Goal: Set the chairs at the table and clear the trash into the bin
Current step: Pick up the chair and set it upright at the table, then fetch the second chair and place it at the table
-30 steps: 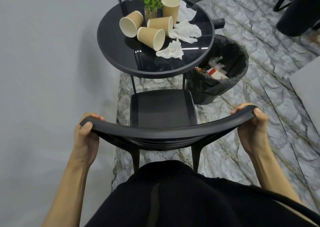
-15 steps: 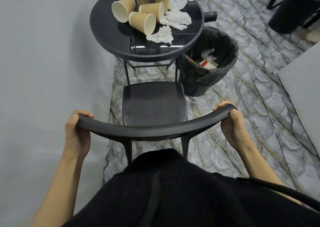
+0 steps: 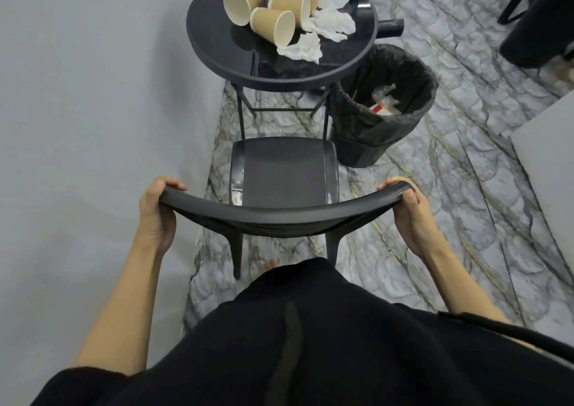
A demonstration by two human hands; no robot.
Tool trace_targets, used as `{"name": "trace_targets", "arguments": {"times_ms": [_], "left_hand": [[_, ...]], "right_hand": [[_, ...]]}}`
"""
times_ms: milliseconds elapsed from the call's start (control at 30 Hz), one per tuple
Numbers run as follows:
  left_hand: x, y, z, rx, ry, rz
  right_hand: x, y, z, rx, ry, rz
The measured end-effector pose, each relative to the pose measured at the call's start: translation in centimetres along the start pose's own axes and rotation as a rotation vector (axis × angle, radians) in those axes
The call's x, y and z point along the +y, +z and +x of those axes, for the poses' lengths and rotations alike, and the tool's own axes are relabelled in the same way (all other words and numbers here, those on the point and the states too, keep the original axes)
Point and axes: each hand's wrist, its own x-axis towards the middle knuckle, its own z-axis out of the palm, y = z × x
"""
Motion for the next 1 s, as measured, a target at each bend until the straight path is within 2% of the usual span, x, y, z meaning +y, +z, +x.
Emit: {"name": "trace_targets", "arguments": {"times_ms": [200, 400, 567, 733, 867, 1000], "left_hand": [[1.1, -1.0, -0.3, -0.11, 0.015, 0.198], [5.7, -0.4, 2.1, -0.36, -0.075, 0.586], [7.1, 7.4, 7.0, -0.498, -0.133, 0.987], [3.3, 17.8, 10.7, -0.808, -0.059, 1.396], [-0.4, 23.8, 11.9, -0.971, 0.049, 1.588], [-3.7, 28.5, 12.7, -1.099, 0.15, 1.71]], "right_hand": [[-0.4, -0.6, -0.4, -0.025, -0.029, -0.073], [-3.7, -1.5, 1.9, -0.164, 0.034, -0.364], [-6.0, -0.5, 6.6, -0.237, 0.244, -0.71], [-5.3, 0.2, 11.3, -0.336, 0.419, -1.019], [-4.1, -1.1, 13.2, -0.274, 0.493, -1.159], [-3.2, -3.7, 13.3, -0.151, 0.52, -1.174]]}}
